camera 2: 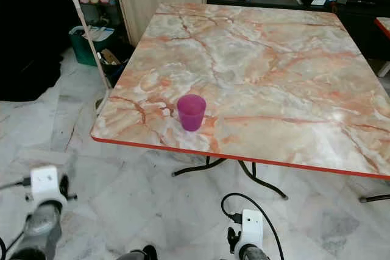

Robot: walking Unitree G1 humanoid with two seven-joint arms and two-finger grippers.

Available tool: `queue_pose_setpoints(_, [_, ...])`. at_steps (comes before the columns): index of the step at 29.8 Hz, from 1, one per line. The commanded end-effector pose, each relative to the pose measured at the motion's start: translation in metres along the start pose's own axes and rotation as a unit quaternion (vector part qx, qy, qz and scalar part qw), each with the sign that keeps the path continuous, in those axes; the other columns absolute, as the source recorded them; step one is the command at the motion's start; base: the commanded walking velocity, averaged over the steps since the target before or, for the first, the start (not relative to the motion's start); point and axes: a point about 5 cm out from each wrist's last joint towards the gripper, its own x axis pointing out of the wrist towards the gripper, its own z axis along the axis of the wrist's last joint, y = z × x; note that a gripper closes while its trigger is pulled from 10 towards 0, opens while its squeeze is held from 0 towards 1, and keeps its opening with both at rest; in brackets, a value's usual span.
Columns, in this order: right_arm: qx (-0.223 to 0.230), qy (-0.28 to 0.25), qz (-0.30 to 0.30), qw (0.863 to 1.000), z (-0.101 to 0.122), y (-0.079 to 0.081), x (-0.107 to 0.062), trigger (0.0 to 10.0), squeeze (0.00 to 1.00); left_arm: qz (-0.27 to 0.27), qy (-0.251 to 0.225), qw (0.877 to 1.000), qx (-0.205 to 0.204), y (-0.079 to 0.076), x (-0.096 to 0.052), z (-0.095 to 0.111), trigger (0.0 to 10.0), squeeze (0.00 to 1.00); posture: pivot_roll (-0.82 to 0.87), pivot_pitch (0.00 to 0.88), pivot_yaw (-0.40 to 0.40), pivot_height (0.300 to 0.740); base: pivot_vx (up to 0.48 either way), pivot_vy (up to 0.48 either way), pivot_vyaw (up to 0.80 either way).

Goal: Setting the table

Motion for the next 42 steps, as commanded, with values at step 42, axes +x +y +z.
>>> queue_pose_setpoints(42, [0.002, 0.013, 0.007, 1.0, -0.005, 0.006, 0.0, 10.0, 0.0, -0.332, -0.154, 0.931, 0.002, -0.083, 0.003, 0.189, 10.0, 0.0, 0.12, 0.144, 0.005, 0.74, 0.0, 0.0, -0.49])
